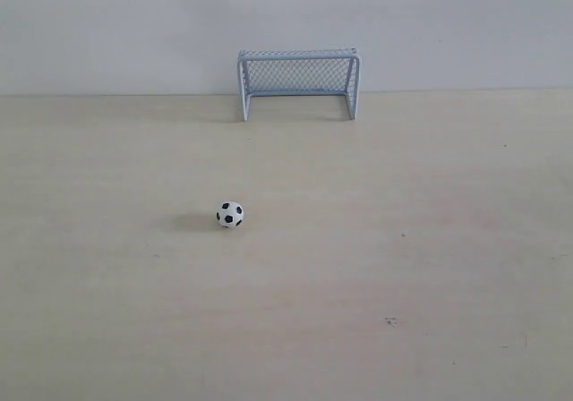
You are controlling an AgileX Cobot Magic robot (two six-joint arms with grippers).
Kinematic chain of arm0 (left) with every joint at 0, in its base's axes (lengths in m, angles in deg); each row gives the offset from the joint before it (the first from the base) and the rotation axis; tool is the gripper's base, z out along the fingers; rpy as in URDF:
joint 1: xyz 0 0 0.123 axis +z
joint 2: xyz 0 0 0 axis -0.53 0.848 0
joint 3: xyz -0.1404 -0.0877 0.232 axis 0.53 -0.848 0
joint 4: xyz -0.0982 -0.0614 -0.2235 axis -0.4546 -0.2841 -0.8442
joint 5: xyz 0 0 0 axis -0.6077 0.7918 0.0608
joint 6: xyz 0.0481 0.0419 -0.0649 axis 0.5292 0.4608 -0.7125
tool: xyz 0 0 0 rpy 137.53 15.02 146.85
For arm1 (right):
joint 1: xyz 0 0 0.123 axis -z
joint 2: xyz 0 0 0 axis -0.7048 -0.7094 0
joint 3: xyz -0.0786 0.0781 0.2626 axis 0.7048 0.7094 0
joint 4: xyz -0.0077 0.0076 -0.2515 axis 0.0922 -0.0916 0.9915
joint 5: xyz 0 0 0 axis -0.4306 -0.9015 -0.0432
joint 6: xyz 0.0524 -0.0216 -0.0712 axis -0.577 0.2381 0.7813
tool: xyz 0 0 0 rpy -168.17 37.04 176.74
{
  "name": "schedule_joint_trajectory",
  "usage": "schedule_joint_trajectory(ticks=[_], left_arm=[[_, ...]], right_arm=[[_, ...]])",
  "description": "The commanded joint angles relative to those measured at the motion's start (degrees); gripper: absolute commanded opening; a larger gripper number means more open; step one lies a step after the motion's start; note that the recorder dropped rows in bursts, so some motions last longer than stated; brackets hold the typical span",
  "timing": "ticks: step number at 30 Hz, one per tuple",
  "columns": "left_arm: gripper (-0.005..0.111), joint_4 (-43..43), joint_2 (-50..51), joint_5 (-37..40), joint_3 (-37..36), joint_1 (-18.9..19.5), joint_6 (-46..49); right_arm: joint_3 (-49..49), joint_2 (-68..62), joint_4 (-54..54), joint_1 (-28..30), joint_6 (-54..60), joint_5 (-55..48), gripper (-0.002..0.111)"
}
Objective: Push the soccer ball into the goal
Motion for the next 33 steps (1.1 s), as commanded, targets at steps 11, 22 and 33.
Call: schedule_joint_trajectory(ticks=[11,22,33], left_arm=[[0.006,0.02,0.31,-0.19,0.24,-0.45,-0.53],[0.006,0.02,0.31,-0.19,0.24,-0.45,-0.53],[0.006,0.02,0.31,-0.19,0.24,-0.45,-0.53]], right_arm=[[-0.03,0.26,0.08,-0.17,0.00,1.55,0.000],[-0.03,0.26,0.08,-0.17,0.00,10.16,0.000],[-0.03,0.26,0.08,-0.17,0.00,23.27,0.000]])
